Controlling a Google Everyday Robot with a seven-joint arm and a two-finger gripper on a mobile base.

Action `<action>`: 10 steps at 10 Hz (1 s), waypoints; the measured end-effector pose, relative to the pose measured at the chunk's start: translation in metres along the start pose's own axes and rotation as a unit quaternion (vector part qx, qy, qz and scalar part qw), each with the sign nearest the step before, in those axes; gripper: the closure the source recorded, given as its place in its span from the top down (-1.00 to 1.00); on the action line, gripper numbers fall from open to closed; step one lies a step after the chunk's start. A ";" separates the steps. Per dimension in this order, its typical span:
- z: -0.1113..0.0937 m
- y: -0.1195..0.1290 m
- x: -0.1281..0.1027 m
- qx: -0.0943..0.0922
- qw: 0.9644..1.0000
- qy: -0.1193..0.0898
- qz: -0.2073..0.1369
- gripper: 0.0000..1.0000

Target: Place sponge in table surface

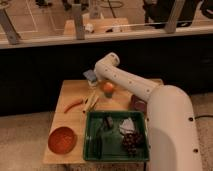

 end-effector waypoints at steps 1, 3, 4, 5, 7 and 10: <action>-0.002 -0.001 -0.004 0.003 1.000 0.001 -0.003 -0.75; -0.018 -0.005 -0.012 0.016 1.000 0.005 -0.012 -1.00; -0.027 -0.007 -0.015 0.023 1.000 0.005 -0.014 -1.00; -0.038 -0.007 -0.018 0.033 0.999 0.006 -0.016 -1.00; -0.072 0.002 -0.020 0.051 0.999 0.013 -0.010 -1.00; -0.103 0.033 -0.002 0.066 0.997 0.029 0.014 -1.00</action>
